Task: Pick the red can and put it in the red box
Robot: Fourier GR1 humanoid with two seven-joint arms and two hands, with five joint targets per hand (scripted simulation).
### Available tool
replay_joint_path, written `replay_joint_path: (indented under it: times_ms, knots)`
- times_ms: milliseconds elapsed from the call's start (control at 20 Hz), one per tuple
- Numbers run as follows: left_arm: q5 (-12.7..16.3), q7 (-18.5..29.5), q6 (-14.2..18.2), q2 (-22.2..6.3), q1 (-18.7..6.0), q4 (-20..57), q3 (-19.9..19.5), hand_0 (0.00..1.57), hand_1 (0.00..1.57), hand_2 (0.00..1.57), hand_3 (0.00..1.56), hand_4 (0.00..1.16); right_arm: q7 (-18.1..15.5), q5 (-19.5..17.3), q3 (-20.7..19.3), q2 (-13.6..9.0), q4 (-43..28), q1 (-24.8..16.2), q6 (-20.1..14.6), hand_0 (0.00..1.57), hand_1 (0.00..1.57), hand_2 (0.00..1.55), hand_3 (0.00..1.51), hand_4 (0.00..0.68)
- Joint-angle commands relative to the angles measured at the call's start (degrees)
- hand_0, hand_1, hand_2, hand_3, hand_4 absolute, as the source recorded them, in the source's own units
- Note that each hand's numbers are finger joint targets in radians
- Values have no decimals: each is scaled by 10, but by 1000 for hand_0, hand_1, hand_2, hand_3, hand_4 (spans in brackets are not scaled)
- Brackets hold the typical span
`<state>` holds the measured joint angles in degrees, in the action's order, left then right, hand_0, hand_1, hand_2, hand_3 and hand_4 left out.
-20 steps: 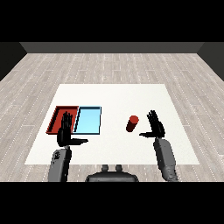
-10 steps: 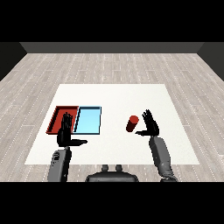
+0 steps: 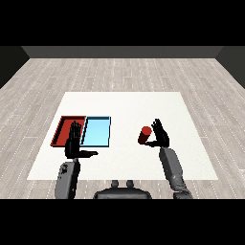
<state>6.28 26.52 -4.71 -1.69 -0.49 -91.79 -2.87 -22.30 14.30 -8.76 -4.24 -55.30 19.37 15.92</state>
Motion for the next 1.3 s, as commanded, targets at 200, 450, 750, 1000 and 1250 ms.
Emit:
replay_joint_path:
  times_ms: [200,450,750,1000,1250]
  knots:
    - [39,-24,-40,-35,30,-53,-24,0,0,0,0,0,-11,-8,-1,-3,51,45,-19,0,0,0,0,0]
    - [22,-10,-23,-19,2,-8,-18,0,0,0,0,0,-31,-5,5,-1,76,20,-3,0,0,0,0,0]
    - [17,10,-17,-6,11,-1,-12,0,0,0,0,0,-59,-22,-2,9,164,84,-39,0,0,0,0,0]
    - [19,-23,-1,-8,-39,14,-20,0,0,0,0,0,-25,-16,21,13,74,37,-33,0,0,0,0,0]
    - [14,-5,-13,-13,-1,-10,-16,0,0,0,0,0,-30,-5,8,15,131,79,-26,0,0,0,0,0]
